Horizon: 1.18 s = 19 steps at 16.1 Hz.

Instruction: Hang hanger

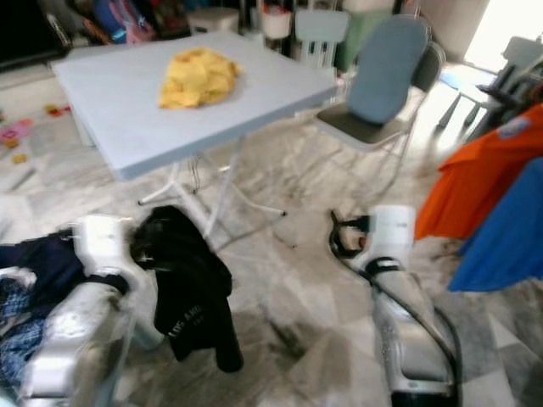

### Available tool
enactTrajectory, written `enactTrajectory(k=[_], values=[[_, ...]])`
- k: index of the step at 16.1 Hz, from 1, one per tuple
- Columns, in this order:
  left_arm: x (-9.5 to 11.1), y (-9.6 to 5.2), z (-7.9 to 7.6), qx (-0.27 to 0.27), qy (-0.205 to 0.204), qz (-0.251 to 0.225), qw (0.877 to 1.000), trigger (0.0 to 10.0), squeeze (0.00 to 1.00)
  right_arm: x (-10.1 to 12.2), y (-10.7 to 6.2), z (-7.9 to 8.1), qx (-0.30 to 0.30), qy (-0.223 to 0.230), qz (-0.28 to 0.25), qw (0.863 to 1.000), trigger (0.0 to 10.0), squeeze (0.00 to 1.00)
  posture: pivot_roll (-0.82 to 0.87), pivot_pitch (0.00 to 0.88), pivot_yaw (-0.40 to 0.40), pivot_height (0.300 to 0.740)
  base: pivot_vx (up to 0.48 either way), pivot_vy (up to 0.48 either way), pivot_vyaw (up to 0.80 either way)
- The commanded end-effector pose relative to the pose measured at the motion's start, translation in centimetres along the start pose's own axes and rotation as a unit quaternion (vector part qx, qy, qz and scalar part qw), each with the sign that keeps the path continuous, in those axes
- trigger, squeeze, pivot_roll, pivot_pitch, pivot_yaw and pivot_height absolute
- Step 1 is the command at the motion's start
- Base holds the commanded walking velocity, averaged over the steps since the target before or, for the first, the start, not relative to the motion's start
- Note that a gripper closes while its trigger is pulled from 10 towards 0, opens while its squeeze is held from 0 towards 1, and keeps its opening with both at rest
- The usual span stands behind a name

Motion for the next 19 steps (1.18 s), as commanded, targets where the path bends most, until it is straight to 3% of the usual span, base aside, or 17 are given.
enactTrajectory(k=[1,5,9,17,19], values=[[0.82,-0.23,0.92,0.013,0.011,-0.013,1.0,10.0,0.0,0.9,0.28,0.68,0.011,0.002,-0.018,1.0,10.0,0.0,-0.1,0.024,0.016,0.74,0.0,0.255,0.0],[0.74,-0.08,0.57,0.003,0.015,-0.014,1.0,10.0,0.0,0.91,0.34,0.92,0.013,0.004,-0.018,1.0,10.0,0.0,-0.1,0.023,0.02,0.74,0.354,0.0,-0.78],[0.67,0.16,0.36,0.001,0.016,-0.014,1.0,10.0,0.0,0.9,0.37,0.96,0.011,0.006,-0.019,1.0,10.0,0.0,-0.1,0.02,0.025,0.74,0.457,0.0,0.0],[0.58,0.36,0.11,0.001,0.007,-0.016,1.0,10.0,0.0,0.94,0.51,1.16,0.016,0.005,-0.02,1.0,10.0,0.0,-0.1,0.018,0.019,0.74,0.448,0.0,-0.8],[0.48,0.38,0.16,0.003,0.002,-0.013,1.0,10.0,0.0,0.85,0.51,1.28,0.018,0.007,-0.018,1.0,10.0,0.0,-0.1,0.02,0.02,0.74,0.322,0.352,-0.8]])
Point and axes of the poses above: a point about 5 cm out from each wrist's last joint towards the gripper, its own y axis pointing out of the wrist towards the gripper, its own x axis along the axis of the wrist's last joint, z = x × y, the point moved 1 cm from there along y, pointing out of the wrist towards the gripper, and after that the axes turned 10 degrees about -y, right-handed, at the moved point
